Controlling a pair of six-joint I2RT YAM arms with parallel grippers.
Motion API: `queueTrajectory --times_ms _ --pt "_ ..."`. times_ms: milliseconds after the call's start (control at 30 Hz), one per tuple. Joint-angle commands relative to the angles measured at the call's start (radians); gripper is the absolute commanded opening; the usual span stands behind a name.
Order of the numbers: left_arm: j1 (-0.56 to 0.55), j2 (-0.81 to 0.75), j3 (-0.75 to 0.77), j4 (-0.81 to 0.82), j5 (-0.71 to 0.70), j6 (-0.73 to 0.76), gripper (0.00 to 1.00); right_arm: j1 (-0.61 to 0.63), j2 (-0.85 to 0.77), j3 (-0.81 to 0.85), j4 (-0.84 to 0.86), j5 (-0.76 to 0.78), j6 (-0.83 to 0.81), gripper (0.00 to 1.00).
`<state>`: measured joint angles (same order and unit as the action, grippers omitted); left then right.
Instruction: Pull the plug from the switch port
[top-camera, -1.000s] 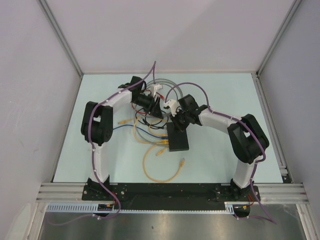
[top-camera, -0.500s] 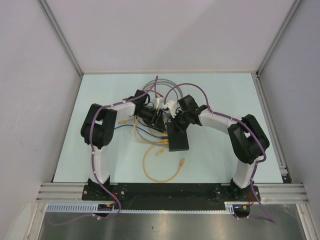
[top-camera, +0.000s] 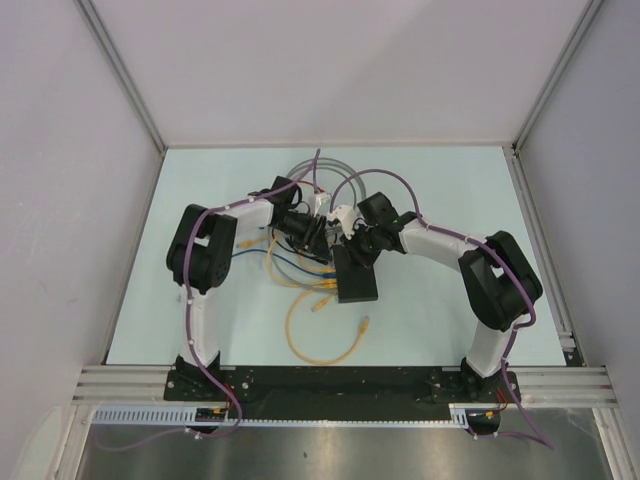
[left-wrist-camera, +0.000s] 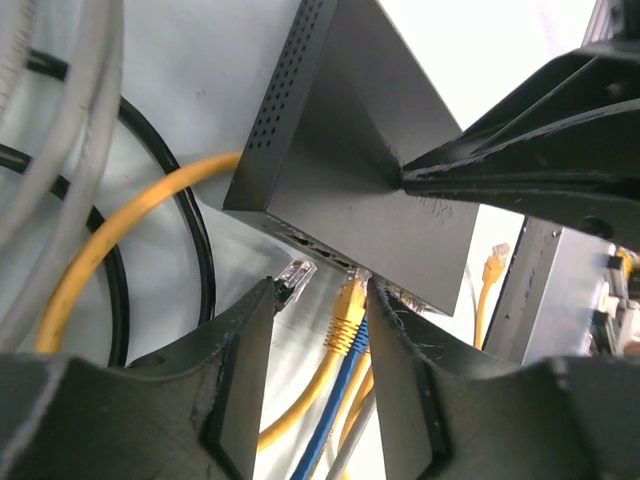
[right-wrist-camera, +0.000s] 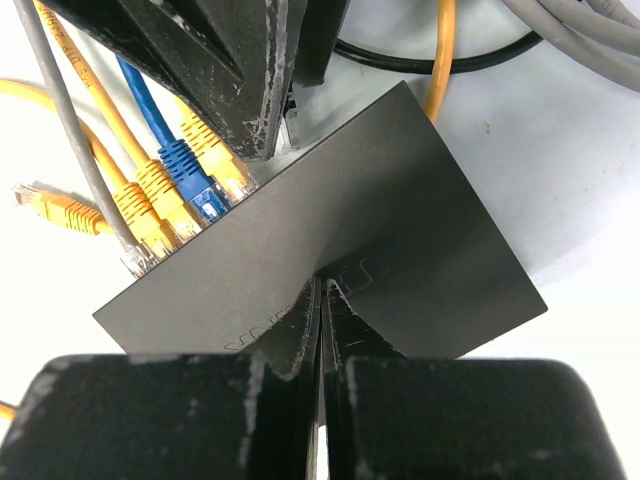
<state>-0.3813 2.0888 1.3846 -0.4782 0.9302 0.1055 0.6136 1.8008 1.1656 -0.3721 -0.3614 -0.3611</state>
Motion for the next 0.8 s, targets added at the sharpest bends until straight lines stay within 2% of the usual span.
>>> queueTrajectory --times_ms 0,300,467,633,667,767 --pt "-0.005 0.028 0.042 -0.048 0.064 0.06 0.46 0.011 0.031 -0.052 -0.128 0.022 -0.016 0.0" --pt "-0.007 0.045 0.037 -0.06 0.081 0.08 0.4 0.015 0.035 -0.053 -0.123 0.027 -0.018 0.0" --pt "-0.007 -0.087 -0.033 0.047 0.015 0.043 0.43 0.017 0.037 -0.053 -0.128 0.029 -0.019 0.0" --pt "-0.007 -0.116 -0.032 -0.017 -0.033 0.074 0.31 0.018 0.049 -0.053 -0.122 0.027 -0.016 0.0" --pt "-0.007 -0.116 -0.032 -0.029 -0.05 0.091 0.25 0.018 0.049 -0.053 -0.122 0.026 -0.016 0.0" --pt "-0.007 -0.089 -0.027 -0.086 -0.05 0.124 0.2 0.02 0.051 -0.053 -0.122 0.024 -0.015 0.0"
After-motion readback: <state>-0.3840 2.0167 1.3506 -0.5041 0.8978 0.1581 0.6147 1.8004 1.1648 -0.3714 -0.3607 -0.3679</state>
